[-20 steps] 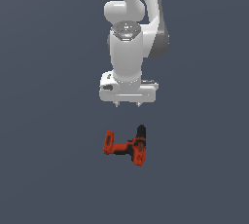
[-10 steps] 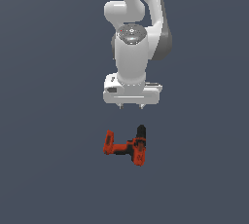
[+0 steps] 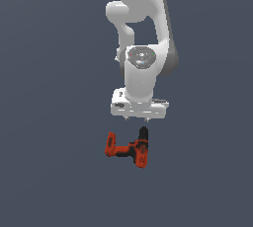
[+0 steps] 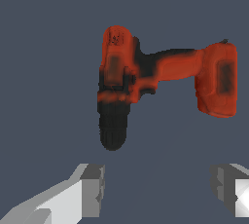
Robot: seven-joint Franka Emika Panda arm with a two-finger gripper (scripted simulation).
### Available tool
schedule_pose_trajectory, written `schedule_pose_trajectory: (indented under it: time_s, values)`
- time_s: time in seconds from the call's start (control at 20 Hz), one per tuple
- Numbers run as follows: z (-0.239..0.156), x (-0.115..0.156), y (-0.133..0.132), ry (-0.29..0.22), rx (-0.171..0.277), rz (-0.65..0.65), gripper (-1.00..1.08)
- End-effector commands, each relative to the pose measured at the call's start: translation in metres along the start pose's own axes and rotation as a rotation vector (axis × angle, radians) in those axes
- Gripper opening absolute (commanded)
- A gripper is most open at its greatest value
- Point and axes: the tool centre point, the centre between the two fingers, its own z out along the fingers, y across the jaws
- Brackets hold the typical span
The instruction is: Pick up the object and move it to a goal position.
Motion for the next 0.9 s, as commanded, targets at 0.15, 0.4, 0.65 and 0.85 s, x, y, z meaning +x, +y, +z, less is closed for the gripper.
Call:
schedule_pose_trajectory:
  time_s: [0.15, 0.4, 0.65, 0.85]
  values:
    - [0.039, 0.017, -0.017, -0.006, -0.012, 0.044, 0.68]
    - [0.068, 0.026, -0.028, -0.009, -0.022, 0.074, 0.68]
    - [0.086, 0.030, -0.035, -0.010, -0.028, 0.091, 0.68]
    - [0.092, 0.031, -0.037, -0.010, -0.030, 0.097, 0.68]
